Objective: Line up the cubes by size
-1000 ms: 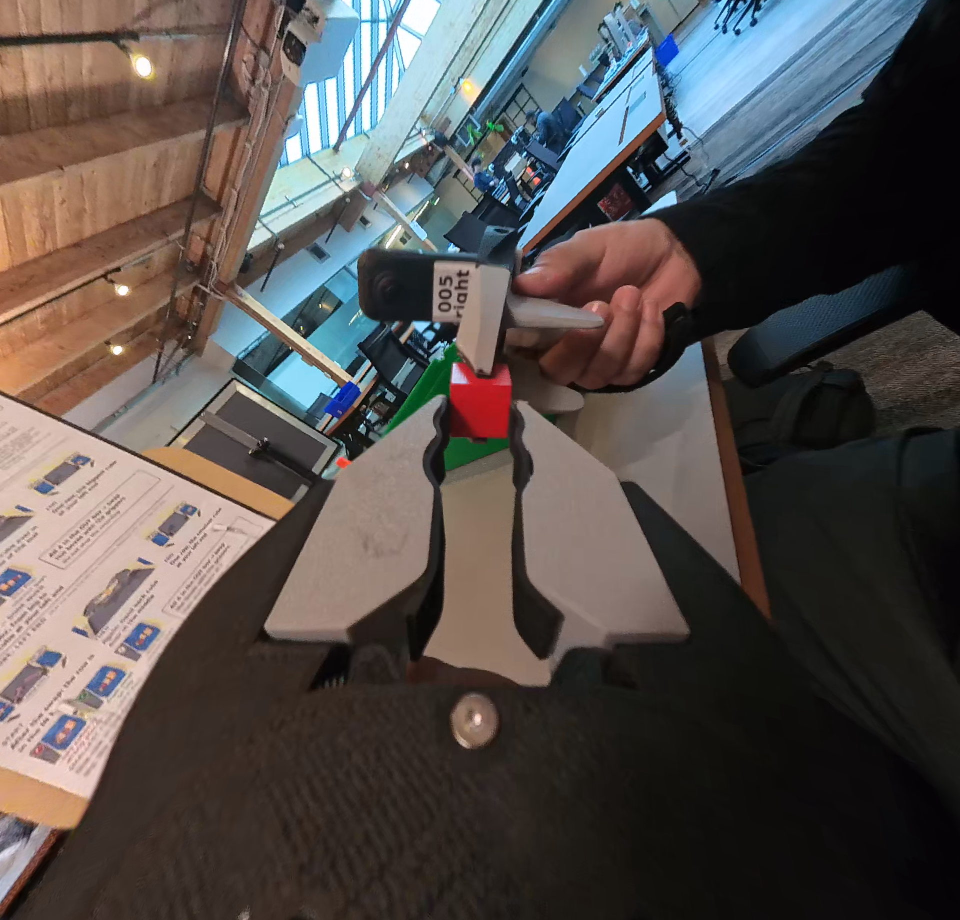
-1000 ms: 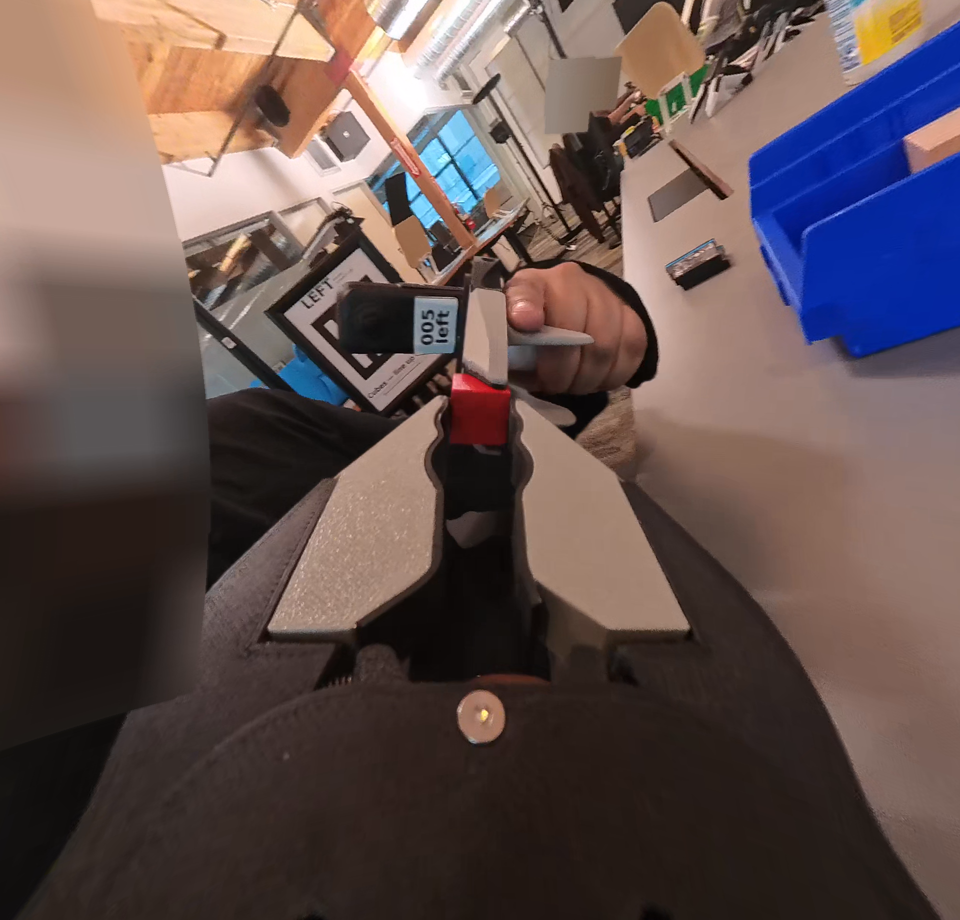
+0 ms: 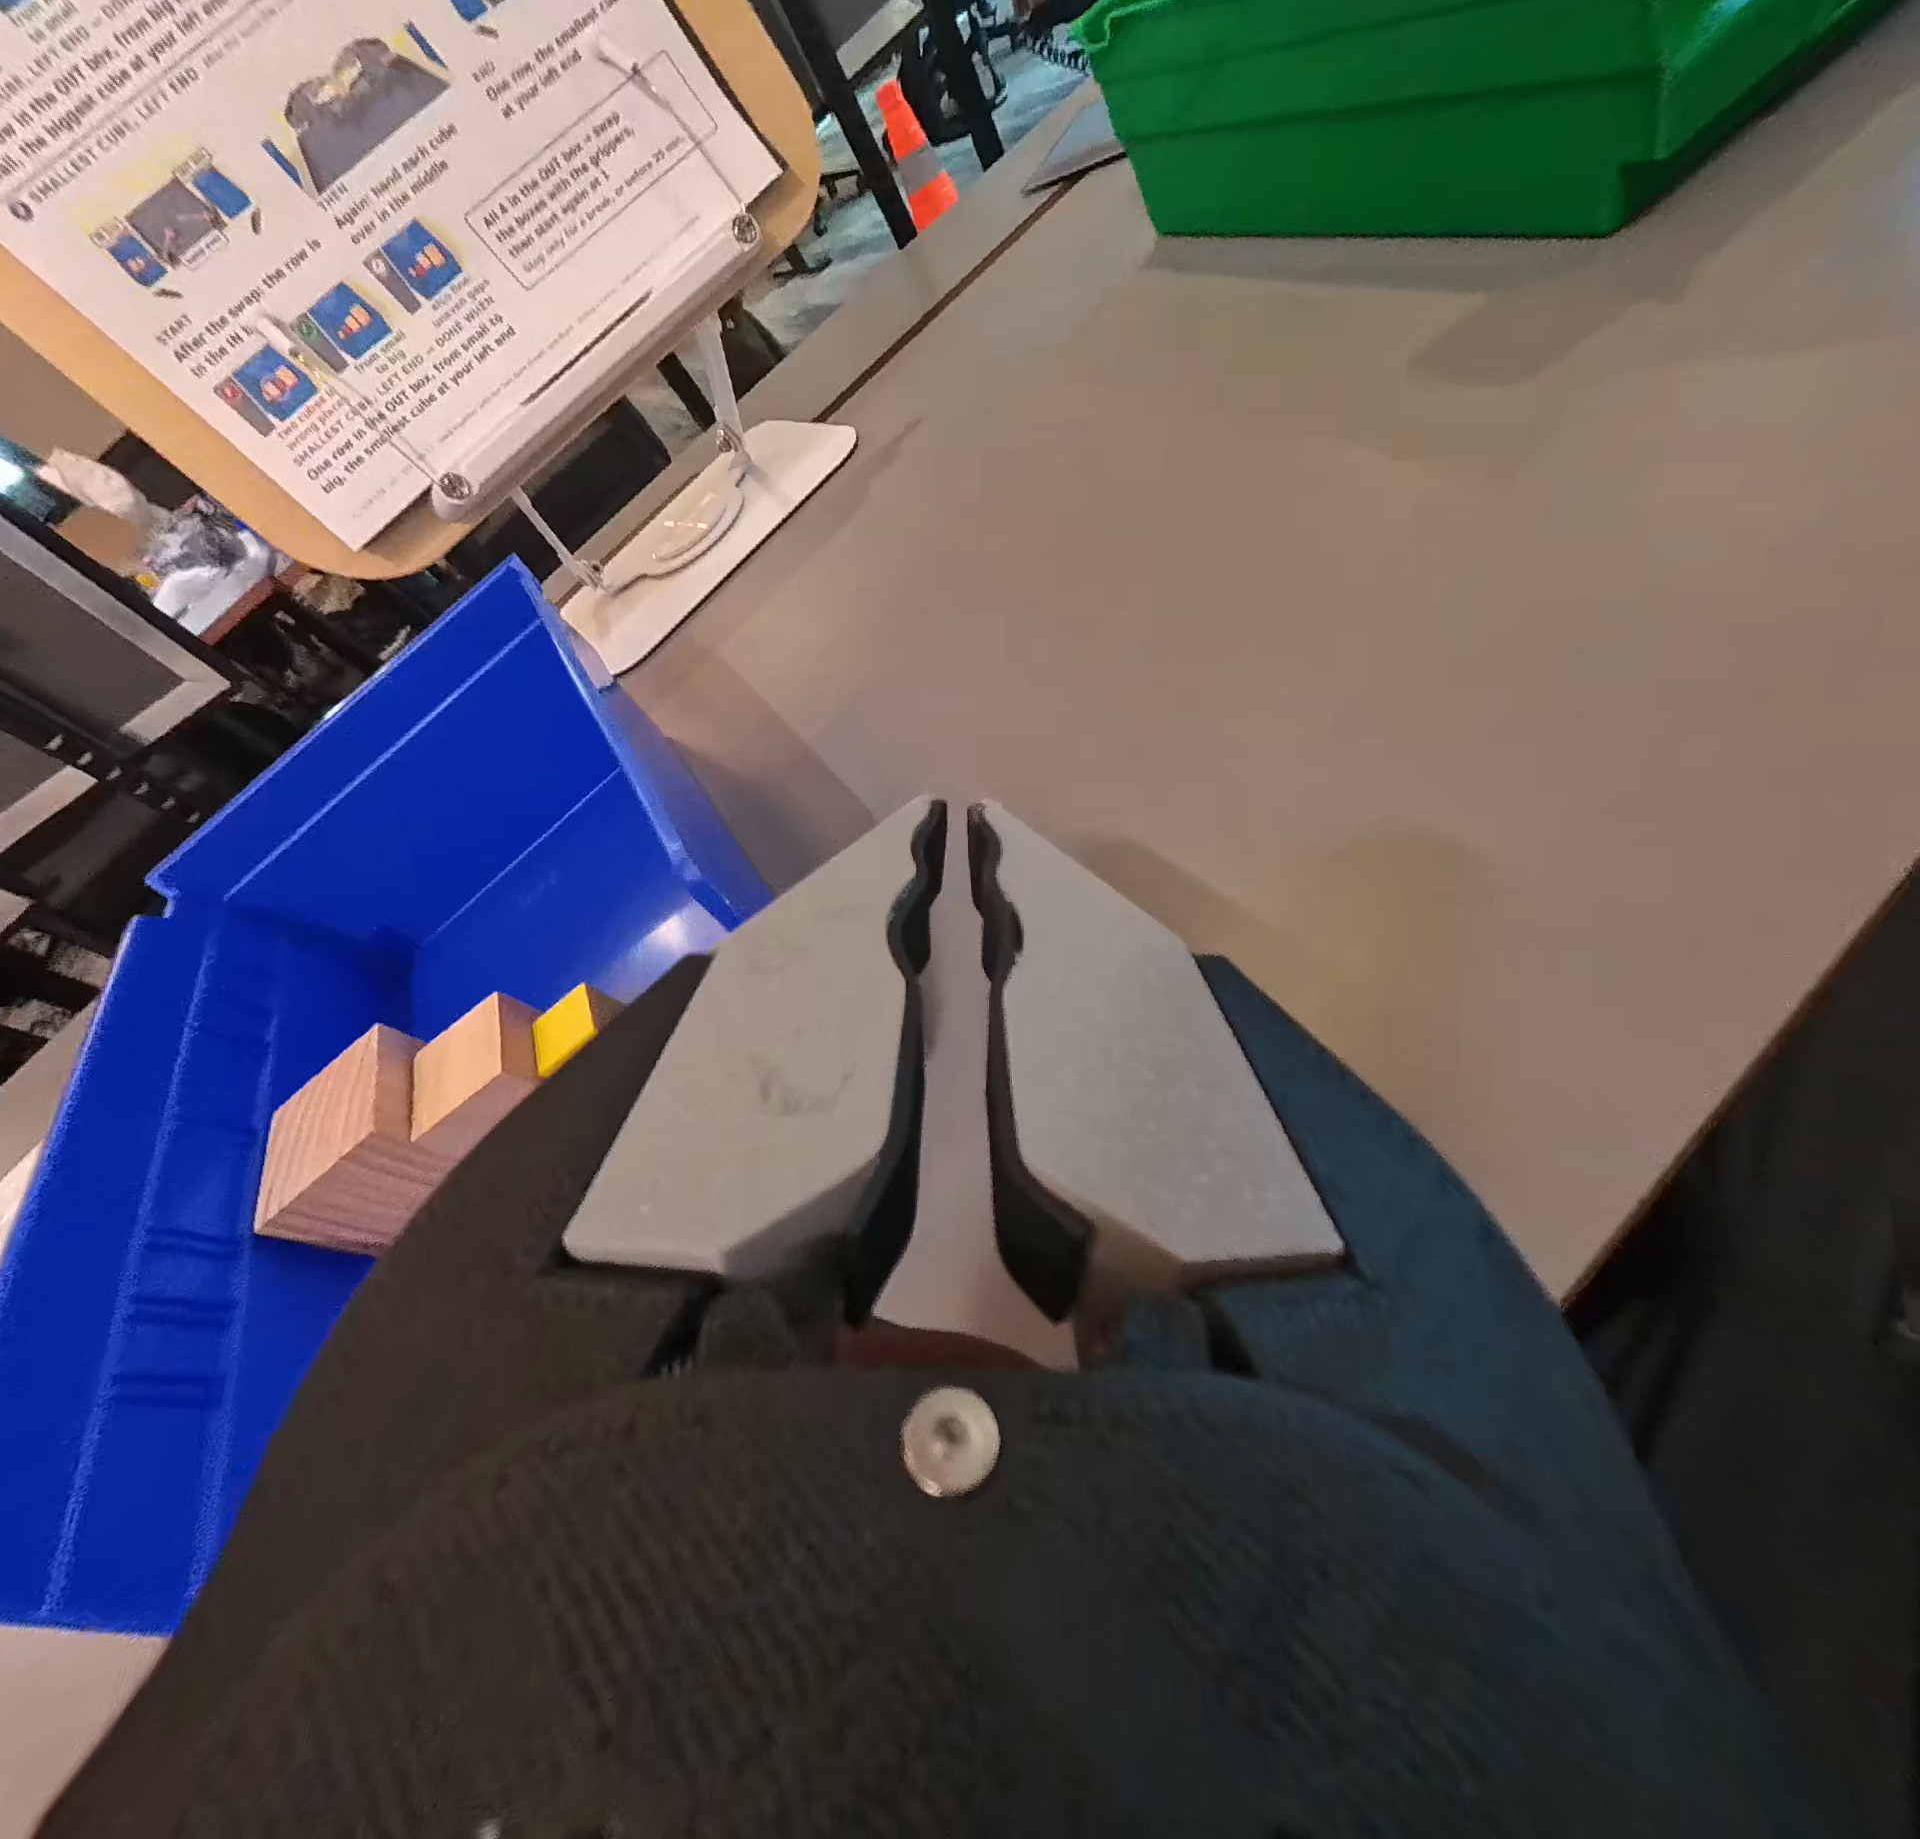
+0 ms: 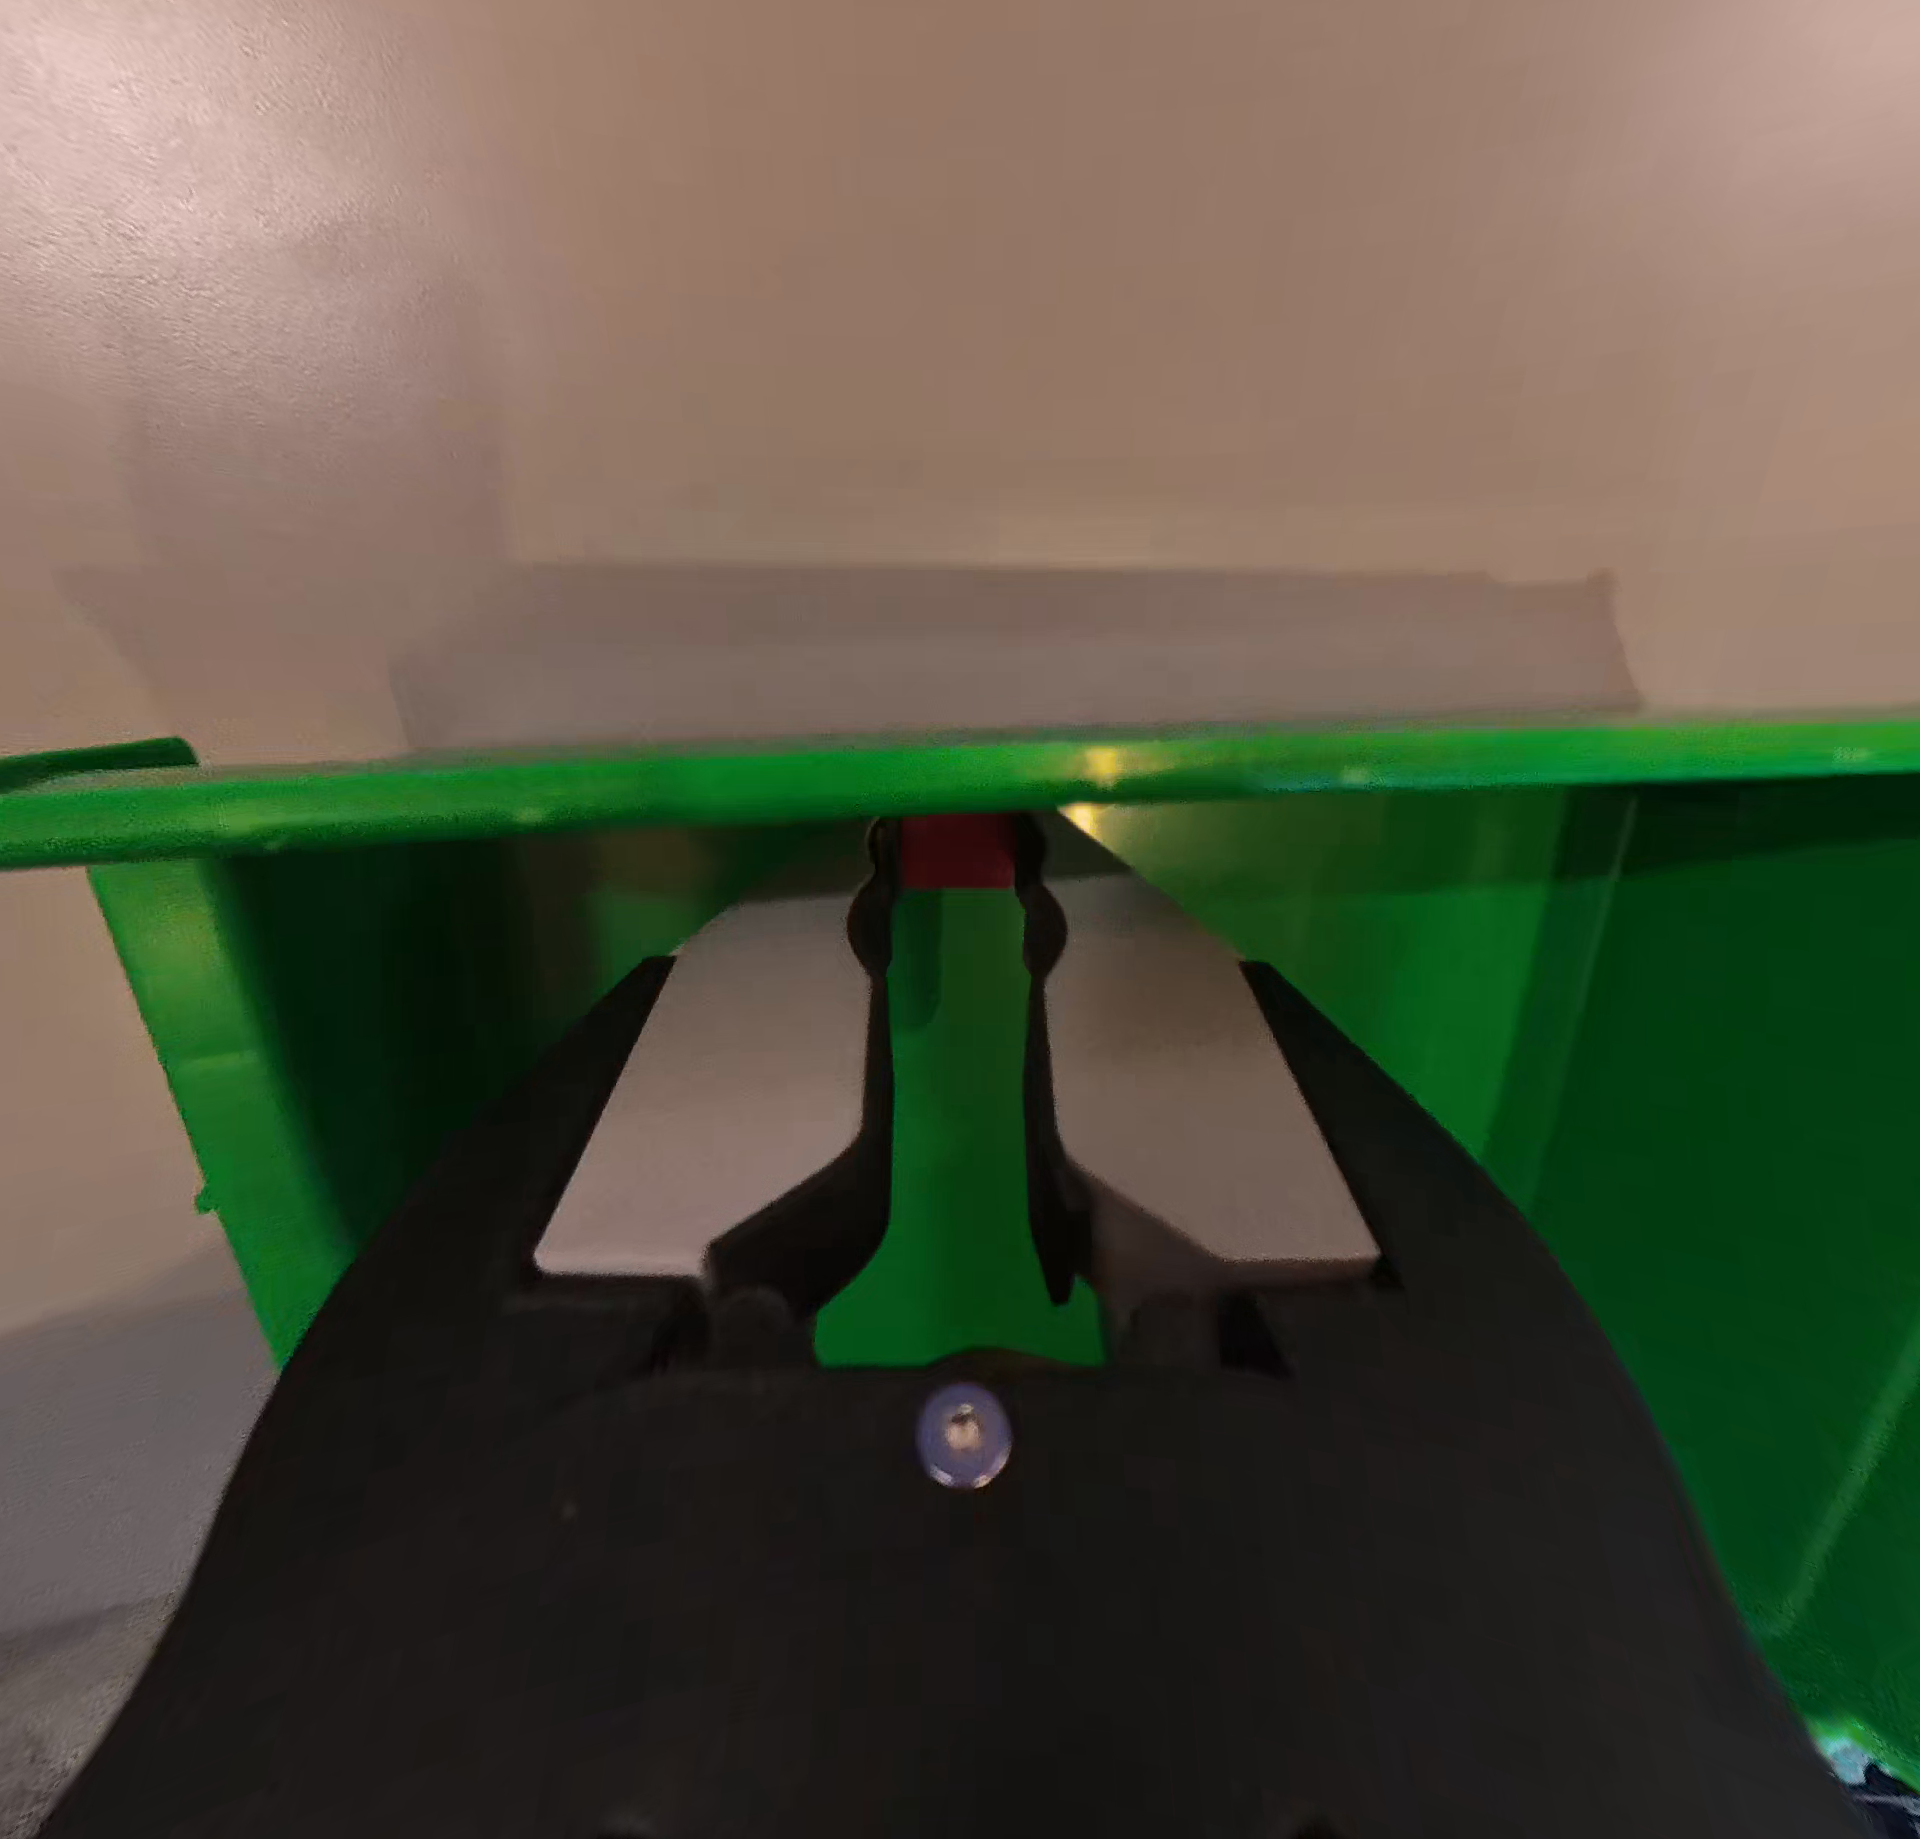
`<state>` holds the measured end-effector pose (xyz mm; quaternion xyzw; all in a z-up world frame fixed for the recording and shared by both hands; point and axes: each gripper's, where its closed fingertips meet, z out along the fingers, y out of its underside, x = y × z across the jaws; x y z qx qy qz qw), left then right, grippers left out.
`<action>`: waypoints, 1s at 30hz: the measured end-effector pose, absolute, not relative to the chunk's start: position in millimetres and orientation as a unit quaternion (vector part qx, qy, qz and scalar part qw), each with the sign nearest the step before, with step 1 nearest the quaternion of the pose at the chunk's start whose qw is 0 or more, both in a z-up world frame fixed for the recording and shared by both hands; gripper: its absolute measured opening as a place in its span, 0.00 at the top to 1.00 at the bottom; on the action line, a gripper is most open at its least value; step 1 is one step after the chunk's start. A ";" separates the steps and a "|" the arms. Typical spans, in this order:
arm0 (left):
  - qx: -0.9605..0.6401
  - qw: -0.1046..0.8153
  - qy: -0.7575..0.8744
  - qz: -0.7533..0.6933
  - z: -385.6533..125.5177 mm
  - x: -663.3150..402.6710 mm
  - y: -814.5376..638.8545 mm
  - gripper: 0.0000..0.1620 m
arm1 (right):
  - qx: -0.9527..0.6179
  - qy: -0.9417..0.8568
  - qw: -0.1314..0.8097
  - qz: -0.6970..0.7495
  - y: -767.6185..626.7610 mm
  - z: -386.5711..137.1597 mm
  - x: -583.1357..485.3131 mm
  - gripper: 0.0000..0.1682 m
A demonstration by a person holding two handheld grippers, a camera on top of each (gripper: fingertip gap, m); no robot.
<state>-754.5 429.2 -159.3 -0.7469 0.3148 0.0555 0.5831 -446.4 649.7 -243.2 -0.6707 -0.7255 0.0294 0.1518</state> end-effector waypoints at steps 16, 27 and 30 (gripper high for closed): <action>-0.775 0.562 0.277 0.081 -166.5 -785.8 434.5 0.96 | -0.701 -0.622 0.321 0.136 587.5 -176.5 -454.1 0.73; -0.814 0.542 0.200 0.060 -178.9 -804.9 457.2 0.70 | -0.730 -0.533 0.383 0.190 562.5 -150.4 -460.3 0.51; -0.820 0.538 0.186 0.066 -186.5 -806.3 468.3 0.66 | -0.739 -0.479 0.411 0.235 556.3 -139.0 -482.8 0.62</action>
